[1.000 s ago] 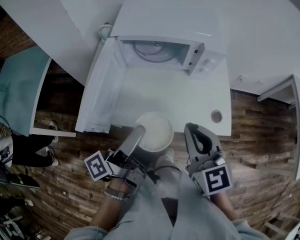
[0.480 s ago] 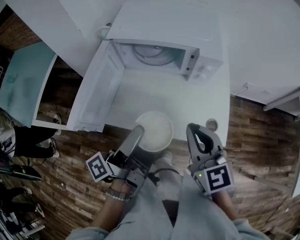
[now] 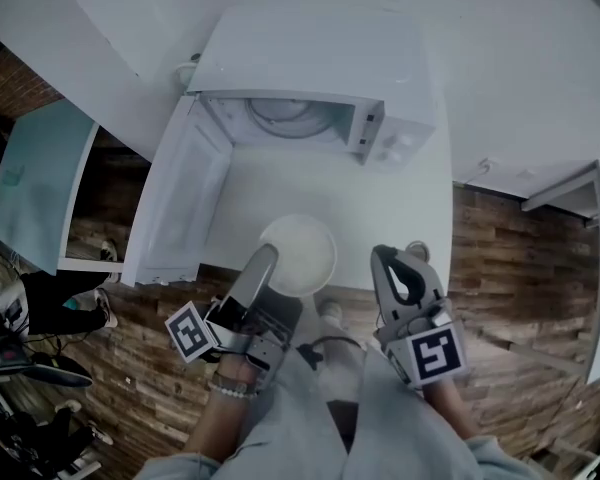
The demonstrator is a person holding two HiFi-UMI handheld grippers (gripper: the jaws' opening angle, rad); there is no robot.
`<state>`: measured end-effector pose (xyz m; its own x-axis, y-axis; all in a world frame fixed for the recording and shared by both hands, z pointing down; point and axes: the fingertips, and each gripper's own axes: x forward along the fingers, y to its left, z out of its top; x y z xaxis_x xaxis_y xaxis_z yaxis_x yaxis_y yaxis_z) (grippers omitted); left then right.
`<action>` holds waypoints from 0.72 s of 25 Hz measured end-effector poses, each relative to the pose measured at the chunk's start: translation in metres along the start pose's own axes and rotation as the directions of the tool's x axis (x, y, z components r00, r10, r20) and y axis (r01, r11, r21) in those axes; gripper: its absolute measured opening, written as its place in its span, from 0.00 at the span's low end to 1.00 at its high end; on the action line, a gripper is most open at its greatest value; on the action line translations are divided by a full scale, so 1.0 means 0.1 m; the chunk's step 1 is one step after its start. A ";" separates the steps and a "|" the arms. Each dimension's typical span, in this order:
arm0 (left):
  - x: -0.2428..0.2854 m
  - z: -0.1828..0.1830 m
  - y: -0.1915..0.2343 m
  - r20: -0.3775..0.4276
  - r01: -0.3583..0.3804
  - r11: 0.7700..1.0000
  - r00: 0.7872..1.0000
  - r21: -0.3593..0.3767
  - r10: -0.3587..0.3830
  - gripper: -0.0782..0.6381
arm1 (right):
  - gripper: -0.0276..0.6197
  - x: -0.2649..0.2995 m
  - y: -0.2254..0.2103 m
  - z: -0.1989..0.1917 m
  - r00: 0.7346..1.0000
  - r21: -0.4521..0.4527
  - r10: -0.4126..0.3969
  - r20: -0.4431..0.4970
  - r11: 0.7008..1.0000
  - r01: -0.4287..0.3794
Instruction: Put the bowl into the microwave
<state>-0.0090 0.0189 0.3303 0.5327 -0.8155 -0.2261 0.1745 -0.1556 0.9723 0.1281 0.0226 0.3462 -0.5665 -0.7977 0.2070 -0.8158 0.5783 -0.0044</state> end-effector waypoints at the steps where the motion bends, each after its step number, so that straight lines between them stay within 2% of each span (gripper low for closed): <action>1: 0.04 0.03 0.01 -0.002 0.001 1.000 1.000 0.002 -0.001 0.45 | 0.05 0.03 -0.02 0.00 1.000 0.000 -0.003 -0.001 1.000 0.003; 18: 0.69 0.65 0.19 -0.048 -0.030 0.999 0.998 0.017 0.030 0.45 | 0.05 0.82 -0.32 0.19 0.999 -0.004 -0.039 -0.018 0.999 0.039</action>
<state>-0.0225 -0.0764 0.3375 0.5767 -0.7923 -0.1990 0.1442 -0.1411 0.9794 0.1052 -0.0645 0.3450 -0.5319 -0.8164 0.2248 -0.8369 0.5473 0.0073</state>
